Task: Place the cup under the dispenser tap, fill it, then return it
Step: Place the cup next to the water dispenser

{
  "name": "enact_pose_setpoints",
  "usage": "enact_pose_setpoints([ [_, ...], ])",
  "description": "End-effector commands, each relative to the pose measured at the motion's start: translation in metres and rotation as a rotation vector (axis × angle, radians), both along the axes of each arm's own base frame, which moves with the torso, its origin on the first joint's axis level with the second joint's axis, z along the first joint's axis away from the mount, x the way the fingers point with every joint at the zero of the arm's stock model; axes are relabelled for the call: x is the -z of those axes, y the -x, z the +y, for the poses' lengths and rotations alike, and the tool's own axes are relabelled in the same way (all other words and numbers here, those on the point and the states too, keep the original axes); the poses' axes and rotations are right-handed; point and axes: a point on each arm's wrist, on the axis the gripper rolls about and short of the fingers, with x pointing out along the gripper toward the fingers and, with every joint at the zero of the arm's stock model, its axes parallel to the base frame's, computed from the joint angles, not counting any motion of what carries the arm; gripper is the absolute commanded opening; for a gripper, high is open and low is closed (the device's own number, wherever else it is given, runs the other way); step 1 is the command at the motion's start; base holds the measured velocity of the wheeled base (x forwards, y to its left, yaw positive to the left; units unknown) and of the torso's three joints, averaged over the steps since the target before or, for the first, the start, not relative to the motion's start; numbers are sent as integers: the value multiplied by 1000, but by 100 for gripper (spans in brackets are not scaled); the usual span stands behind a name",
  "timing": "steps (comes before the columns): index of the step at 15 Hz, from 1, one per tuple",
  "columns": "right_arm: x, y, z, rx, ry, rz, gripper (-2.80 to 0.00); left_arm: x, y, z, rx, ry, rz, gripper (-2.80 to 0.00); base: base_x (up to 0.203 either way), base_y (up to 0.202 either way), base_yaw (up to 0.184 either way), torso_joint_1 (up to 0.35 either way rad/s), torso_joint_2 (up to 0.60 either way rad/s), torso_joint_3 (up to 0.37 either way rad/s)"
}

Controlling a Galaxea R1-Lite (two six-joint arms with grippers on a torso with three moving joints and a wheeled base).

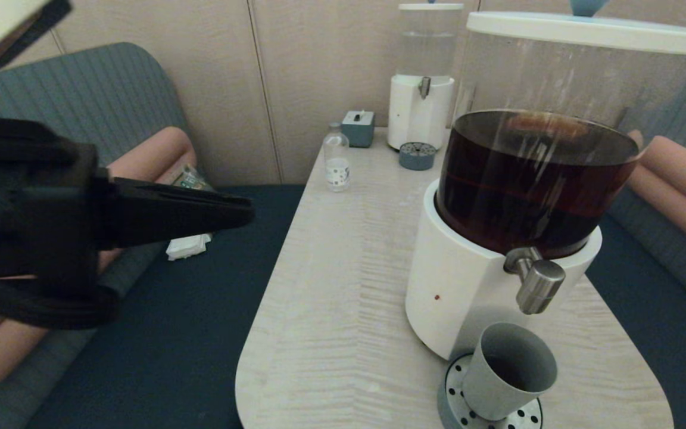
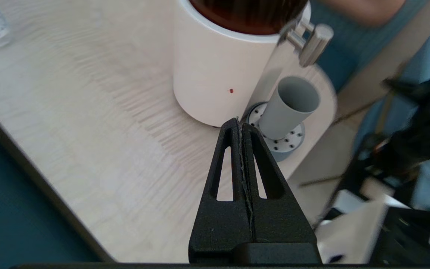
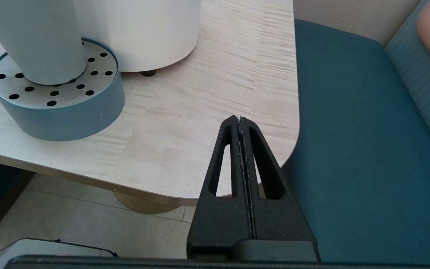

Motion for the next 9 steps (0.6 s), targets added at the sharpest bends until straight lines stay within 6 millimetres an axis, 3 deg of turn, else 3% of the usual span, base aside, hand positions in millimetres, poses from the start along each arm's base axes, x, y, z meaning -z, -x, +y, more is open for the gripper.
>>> enact_pose_setpoints([
  [1,0,0,0,-2,1,-4,-280,-1,21,36,30,82,-40,-280,0,0,0,0,0,0],
  [4,0,0,0,-1,1,-5,-280,38,12,70,29,134,-3,-280,0,0,0,0,0,0],
  [7,0,0,0,-1,1,-6,-280,86,-16,77,95,125,-75,-280,0,0,0,0,0,0],
  [9,0,0,0,-1,1,-5,-280,100,-40,79,124,104,-144,-280,0,0,0,0,0,0],
])
